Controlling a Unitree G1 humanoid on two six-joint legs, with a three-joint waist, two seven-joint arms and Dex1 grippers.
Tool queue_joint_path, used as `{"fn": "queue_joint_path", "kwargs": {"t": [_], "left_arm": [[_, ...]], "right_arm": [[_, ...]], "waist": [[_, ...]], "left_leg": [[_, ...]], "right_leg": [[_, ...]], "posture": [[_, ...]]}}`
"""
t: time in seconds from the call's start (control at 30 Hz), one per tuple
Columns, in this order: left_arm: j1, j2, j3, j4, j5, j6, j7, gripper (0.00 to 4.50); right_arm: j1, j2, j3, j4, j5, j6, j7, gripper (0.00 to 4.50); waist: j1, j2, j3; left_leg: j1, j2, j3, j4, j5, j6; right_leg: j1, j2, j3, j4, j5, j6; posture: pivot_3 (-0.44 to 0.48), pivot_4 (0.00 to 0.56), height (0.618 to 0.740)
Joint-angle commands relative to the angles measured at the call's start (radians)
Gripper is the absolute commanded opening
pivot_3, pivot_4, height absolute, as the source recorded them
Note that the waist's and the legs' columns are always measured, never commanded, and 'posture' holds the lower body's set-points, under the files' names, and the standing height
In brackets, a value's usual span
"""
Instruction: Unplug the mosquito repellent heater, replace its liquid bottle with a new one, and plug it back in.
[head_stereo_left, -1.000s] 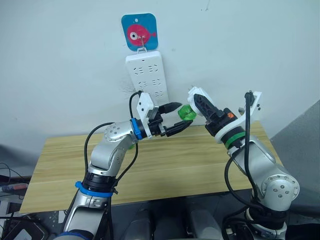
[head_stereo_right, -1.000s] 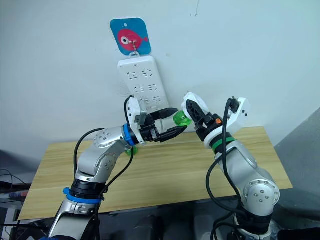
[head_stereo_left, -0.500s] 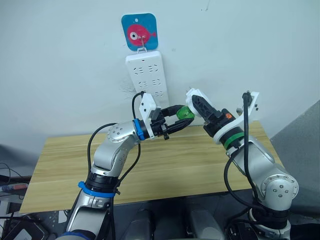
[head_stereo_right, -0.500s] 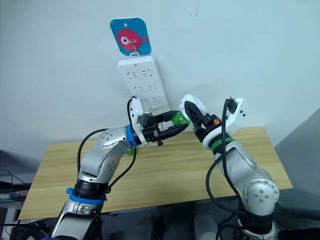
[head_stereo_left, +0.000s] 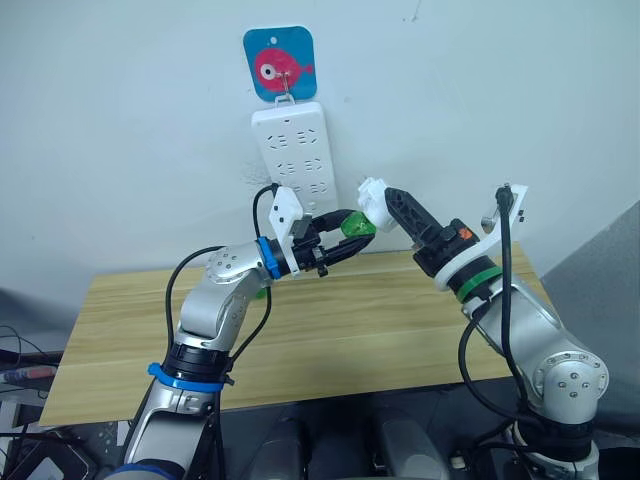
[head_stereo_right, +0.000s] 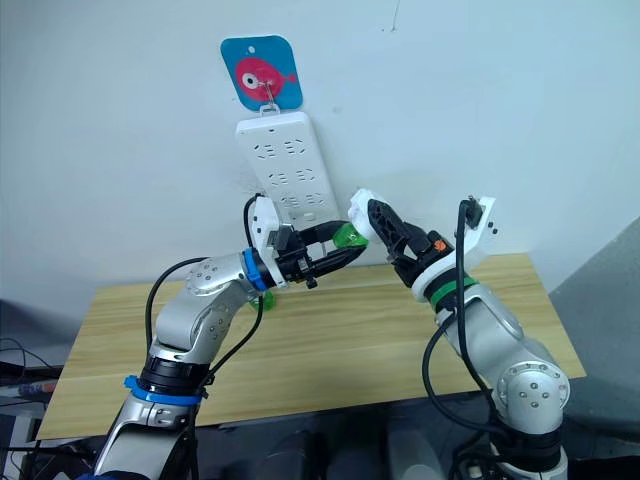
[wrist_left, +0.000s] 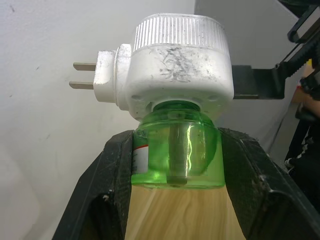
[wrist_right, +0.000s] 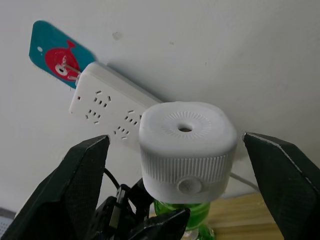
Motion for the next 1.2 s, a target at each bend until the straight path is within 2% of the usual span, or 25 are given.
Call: {"fn": "queue_joint_path", "kwargs": {"t": [0.03, 0.23, 0.37, 0.43, 0.67, 1.2], "left_arm": [[-0.014, 0.054, -0.004, 0.009, 0.023, -0.065, -0.084, 2.23], [-0.057, 0.145, -0.055, 0.110, 0.102, -0.227, -0.256, 2.23], [-0.085, 0.163, -0.075, 0.148, 0.140, -0.324, -0.316, 2.23], [-0.087, 0.166, -0.075, 0.144, 0.142, -0.347, -0.338, 2.23], [-0.038, 0.200, -0.088, 0.062, 0.142, -0.374, -0.399, 2.23], [-0.008, 0.224, -0.081, -0.010, 0.113, -0.321, -0.393, 2.23]], "right_arm": [[0.033, -0.119, -0.074, -0.030, 0.116, 0.025, 0.080, 4.50], [0.049, -0.444, -0.145, 0.096, 0.356, 0.164, 0.293, 4.50], [0.030, -0.616, -0.092, 0.192, 0.424, 0.298, 0.431, 4.50], [0.003, -0.650, -0.040, 0.219, 0.426, 0.339, 0.477, 4.50], [-0.105, -0.609, 0.080, 0.334, 0.444, 0.366, 0.515, 4.50], [-0.200, -0.495, 0.166, 0.423, 0.387, 0.429, 0.581, 4.50]], "waist": [[0.001, 0.000, 0.000], [0.002, 0.000, 0.000], [0.004, 0.000, 0.000], [0.003, 0.000, 0.000], [0.006, 0.000, 0.001], [0.030, 0.000, 0.001]], "left_leg": [[0.000, 0.000, 0.000, 0.000, 0.000, 0.000], [0.000, 0.000, 0.000, 0.000, 0.000, 0.001], [0.000, 0.000, 0.000, 0.000, 0.000, 0.001], [0.000, 0.001, 0.000, 0.000, 0.000, 0.001], [0.000, 0.001, 0.000, 0.000, 0.000, 0.002], [0.000, 0.001, -0.002, 0.000, 0.000, 0.002]], "right_leg": [[0.000, 0.000, 0.000, 0.000, 0.000, 0.000], [0.001, 0.001, 0.000, -0.001, 0.000, 0.000], [0.002, 0.001, 0.000, -0.001, 0.000, 0.000], [0.002, 0.001, -0.001, -0.002, 0.000, 0.000], [0.002, 0.001, -0.001, -0.003, 0.000, 0.000], [0.003, 0.001, -0.002, -0.004, 0.000, 0.000]], "posture": [[-0.204, 0.166, 0.740], [-0.204, 0.171, 0.740], [-0.204, 0.171, 0.740], [-0.195, 0.178, 0.740], [-0.161, 0.189, 0.740], [-0.142, 0.193, 0.740]]}}
